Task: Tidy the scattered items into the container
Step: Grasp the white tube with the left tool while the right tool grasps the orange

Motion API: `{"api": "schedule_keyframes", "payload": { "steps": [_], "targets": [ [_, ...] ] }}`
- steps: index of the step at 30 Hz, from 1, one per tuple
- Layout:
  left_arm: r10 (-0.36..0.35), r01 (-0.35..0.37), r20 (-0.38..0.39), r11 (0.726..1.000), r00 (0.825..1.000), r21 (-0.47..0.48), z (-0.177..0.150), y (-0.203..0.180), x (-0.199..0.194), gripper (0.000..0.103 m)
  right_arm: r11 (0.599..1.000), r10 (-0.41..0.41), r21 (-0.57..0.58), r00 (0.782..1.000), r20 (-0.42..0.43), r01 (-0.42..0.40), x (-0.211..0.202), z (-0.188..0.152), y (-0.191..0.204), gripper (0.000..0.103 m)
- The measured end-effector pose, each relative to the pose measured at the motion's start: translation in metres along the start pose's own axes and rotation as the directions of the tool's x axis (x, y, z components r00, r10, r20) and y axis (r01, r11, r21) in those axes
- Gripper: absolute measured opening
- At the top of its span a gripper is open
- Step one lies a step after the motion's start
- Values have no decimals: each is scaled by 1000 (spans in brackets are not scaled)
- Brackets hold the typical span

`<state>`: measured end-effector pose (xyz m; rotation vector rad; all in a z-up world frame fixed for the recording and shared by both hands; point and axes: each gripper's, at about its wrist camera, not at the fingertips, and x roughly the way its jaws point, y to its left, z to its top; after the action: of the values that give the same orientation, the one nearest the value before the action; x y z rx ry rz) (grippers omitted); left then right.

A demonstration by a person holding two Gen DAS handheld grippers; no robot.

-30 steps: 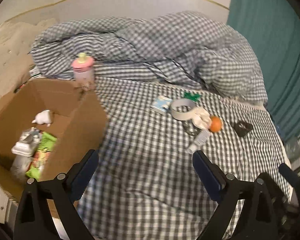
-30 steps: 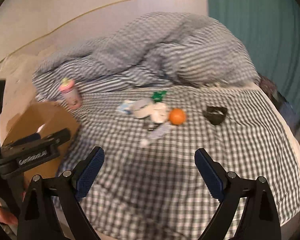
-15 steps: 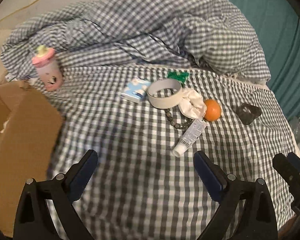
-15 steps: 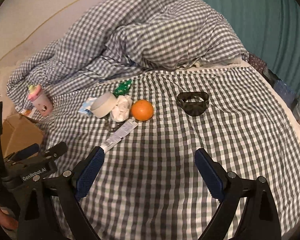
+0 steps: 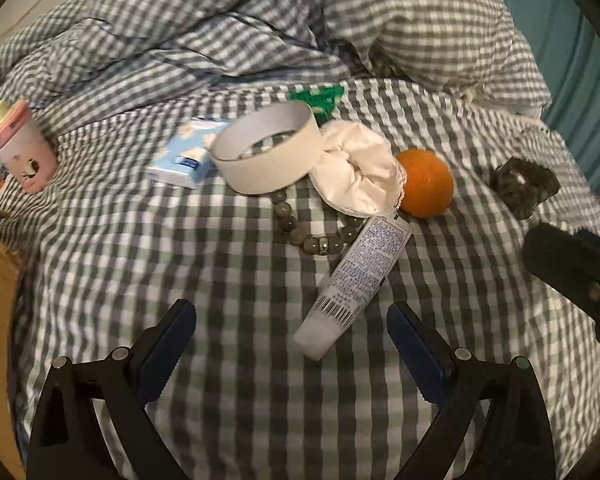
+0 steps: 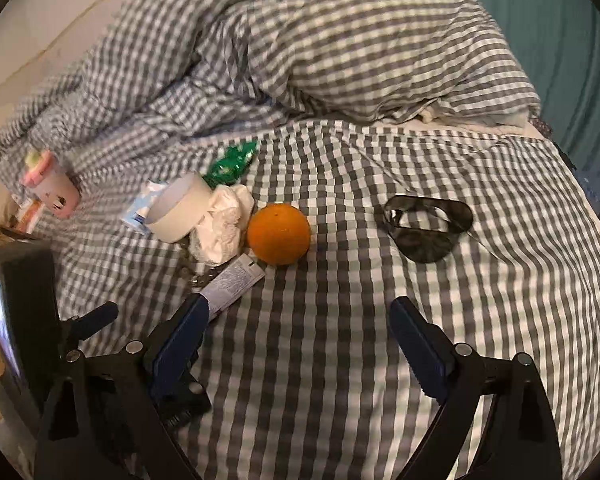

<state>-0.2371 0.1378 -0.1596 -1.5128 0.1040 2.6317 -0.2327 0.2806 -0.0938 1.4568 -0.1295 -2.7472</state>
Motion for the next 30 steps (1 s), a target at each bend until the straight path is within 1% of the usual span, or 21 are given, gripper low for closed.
{"api": "schedule_keyframes", "payload": {
  "steps": [7, 12, 14, 15, 16, 17, 19, 20, 21, 22, 23, 24, 25, 27, 30],
  "targets": [
    [-36, 36, -14, 999, 999, 7, 1, -6, 23, 99, 999, 2, -51, 999, -46, -4, 42, 18, 7, 91],
    [-56, 55, 23, 998, 998, 18, 3, -7, 26, 99, 997, 37, -60, 997, -65, -41, 71, 30, 12, 91],
    [-59, 59, 29, 998, 998, 20, 3, -7, 27, 99, 997, 38, -60, 996, -75, -42, 82, 35, 13, 86],
    [-62, 61, 30, 998, 998, 26, 2, -8, 27, 96, 997, 40, -60, 996, -85, -45, 89, 38, 14, 84],
    [-69, 68, 29, 997, 997, 36, 2, -9, 27, 91, 997, 48, -54, 994, -96, -54, 95, 40, 14, 77],
    [-81, 80, 31, 996, 996, 45, 2, -9, 26, 89, 997, 55, -46, 993, -108, -60, 100, 41, 13, 70],
    [-93, 91, 31, 994, 995, 54, 2, -10, 25, 84, 997, 73, -19, 988, -134, -76, 111, 42, 10, 65],
    [-97, 95, 30, 994, 995, 55, 2, -10, 24, 83, 997, 71, -12, 988, -140, -73, 114, 42, 8, 60],
    [-102, 100, 31, 993, 994, 56, 2, -10, 23, 78, 998, 63, -12, 988, -138, -65, 115, 41, 7, 58],
    [-109, 107, 35, 992, 993, 60, 2, -10, 21, 65, 998, 63, -13, 989, -135, -65, 113, 41, 7, 58],
    [-125, 122, 37, 990, 992, 67, 2, -11, 18, 54, 998, 68, -9, 989, -135, -69, 112, 41, 6, 57],
    [-143, 141, 34, 987, 989, 75, 2, -13, 15, 39, 997, 73, 2, 988, -134, -73, 110, 40, 4, 57],
    [-146, 143, 30, 986, 989, 86, 2, -15, 13, 33, 997, 78, 10, 988, -134, -77, 107, 39, 2, 57],
    [-137, 133, 26, 984, 990, 116, 1, -21, 10, 30, 996, 87, 26, 988, -128, -84, 100, 36, -3, 57],
    [-148, 145, 19, 983, 989, 117, 1, -22, 6, 28, 996, 87, 46, 990, -113, -83, 86, 31, -12, 57]
  ]
}}
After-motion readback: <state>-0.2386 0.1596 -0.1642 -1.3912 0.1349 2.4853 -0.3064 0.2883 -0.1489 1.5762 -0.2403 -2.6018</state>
